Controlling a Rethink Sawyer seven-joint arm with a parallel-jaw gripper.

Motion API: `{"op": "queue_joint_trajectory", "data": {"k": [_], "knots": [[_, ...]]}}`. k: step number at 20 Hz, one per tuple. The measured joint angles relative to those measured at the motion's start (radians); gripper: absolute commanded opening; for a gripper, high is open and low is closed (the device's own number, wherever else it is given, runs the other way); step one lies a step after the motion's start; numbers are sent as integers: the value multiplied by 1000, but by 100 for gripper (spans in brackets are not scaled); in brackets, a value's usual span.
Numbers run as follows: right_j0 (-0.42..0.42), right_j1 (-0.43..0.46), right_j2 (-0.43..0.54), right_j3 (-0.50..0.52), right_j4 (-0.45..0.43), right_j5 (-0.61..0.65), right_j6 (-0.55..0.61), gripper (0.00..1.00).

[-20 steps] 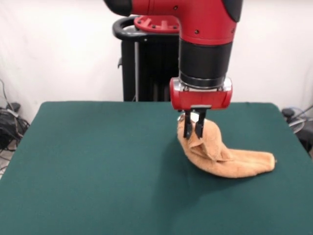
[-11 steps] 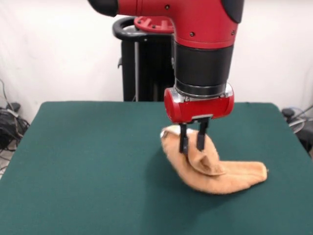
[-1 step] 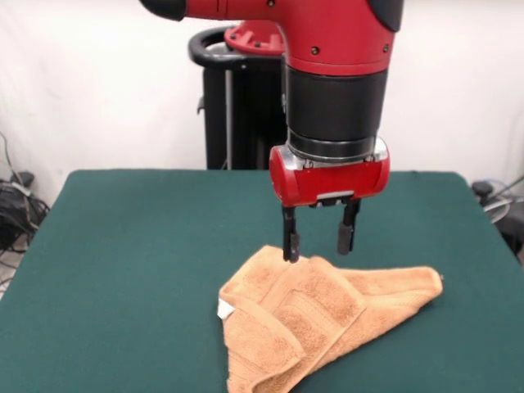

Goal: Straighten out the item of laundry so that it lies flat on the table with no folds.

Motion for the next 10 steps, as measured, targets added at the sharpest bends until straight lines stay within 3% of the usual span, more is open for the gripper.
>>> {"op": "queue_joint_trajectory", "data": {"k": [10], "knots": [[1,-32,0,12,1,0,0,100]]}}
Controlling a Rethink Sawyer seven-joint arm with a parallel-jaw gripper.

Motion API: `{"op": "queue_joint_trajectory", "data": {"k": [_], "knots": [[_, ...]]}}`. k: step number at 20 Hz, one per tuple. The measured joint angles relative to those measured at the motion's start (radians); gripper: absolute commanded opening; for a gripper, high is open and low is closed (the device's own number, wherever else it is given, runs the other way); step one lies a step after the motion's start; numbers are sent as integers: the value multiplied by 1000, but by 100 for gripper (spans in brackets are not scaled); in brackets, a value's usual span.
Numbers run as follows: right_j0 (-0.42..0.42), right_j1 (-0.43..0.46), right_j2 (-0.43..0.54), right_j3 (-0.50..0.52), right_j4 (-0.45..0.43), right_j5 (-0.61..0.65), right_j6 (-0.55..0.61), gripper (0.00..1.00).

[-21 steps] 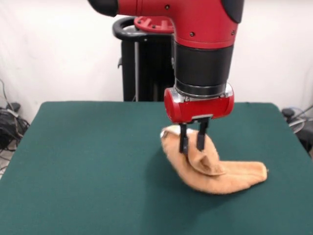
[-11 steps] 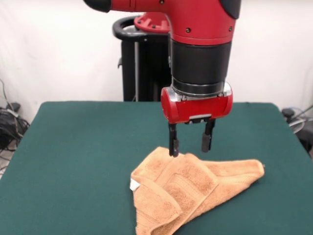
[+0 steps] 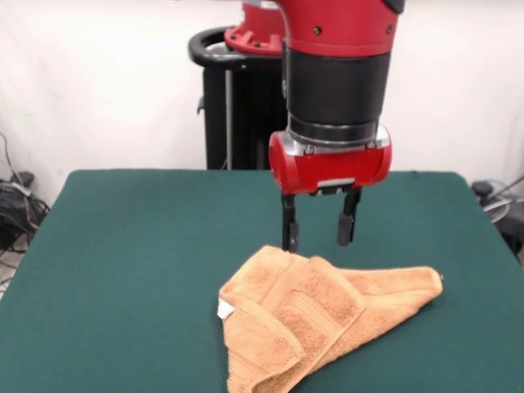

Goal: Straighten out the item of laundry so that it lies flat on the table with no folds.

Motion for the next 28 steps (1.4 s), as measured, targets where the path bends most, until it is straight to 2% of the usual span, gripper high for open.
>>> {"op": "queue_joint_trajectory", "data": {"k": [11,28], "knots": [[48,-82,-4,117,8,-36,0,100],[65,-43,-11,140,8,-128,0,100]]}}
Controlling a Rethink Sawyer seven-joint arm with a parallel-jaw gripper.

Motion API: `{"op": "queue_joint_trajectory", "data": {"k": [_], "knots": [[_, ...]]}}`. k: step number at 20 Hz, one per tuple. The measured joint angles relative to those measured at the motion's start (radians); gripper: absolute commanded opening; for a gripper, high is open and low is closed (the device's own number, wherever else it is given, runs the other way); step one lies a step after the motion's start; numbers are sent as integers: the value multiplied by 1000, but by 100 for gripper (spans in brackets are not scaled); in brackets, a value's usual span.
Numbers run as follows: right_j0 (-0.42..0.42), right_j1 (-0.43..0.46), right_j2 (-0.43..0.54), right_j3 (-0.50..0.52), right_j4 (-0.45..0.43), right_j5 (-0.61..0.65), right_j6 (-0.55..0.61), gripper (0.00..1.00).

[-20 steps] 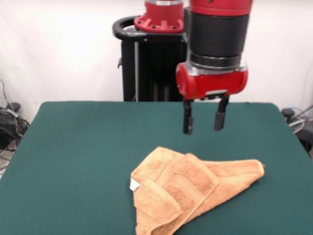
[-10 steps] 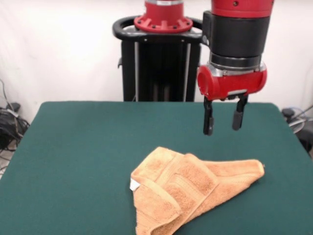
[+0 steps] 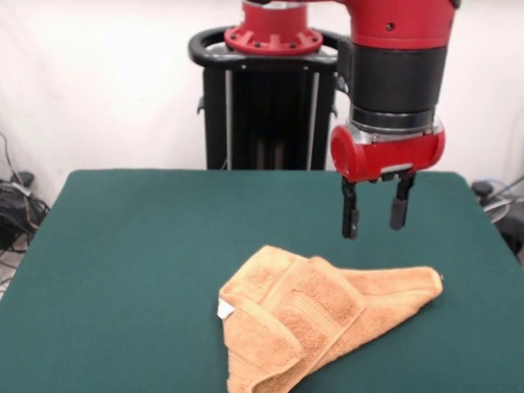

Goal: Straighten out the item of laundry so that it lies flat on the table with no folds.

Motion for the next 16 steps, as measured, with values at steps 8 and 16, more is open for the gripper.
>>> {"op": "queue_joint_trajectory", "data": {"k": [8,16], "knots": [[37,20,-20,12,-3,-90,0,100],[73,67,-69,18,-5,-231,0,100]]}}
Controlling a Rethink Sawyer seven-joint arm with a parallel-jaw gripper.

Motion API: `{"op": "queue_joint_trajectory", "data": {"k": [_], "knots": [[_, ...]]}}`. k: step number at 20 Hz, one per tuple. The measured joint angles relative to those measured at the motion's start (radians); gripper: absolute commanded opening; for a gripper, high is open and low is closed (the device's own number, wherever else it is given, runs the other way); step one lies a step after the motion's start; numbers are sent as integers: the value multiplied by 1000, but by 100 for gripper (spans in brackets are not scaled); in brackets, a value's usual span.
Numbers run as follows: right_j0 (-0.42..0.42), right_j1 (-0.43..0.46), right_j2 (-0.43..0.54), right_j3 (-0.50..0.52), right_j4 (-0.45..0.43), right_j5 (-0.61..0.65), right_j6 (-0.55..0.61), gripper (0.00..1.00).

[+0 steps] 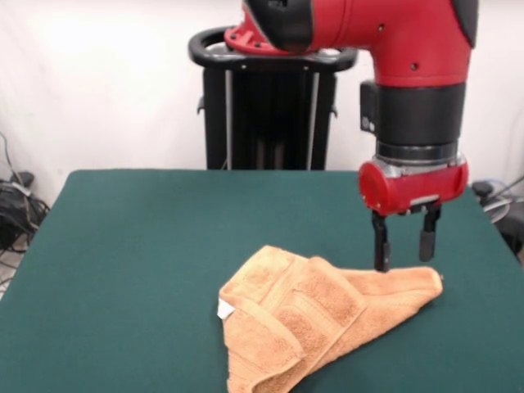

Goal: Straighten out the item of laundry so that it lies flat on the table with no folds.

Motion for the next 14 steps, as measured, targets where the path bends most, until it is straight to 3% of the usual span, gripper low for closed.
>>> {"op": "queue_joint_trajectory", "data": {"k": [14], "knots": [[-41,66,-31,9,0,-42,0,100]]}}
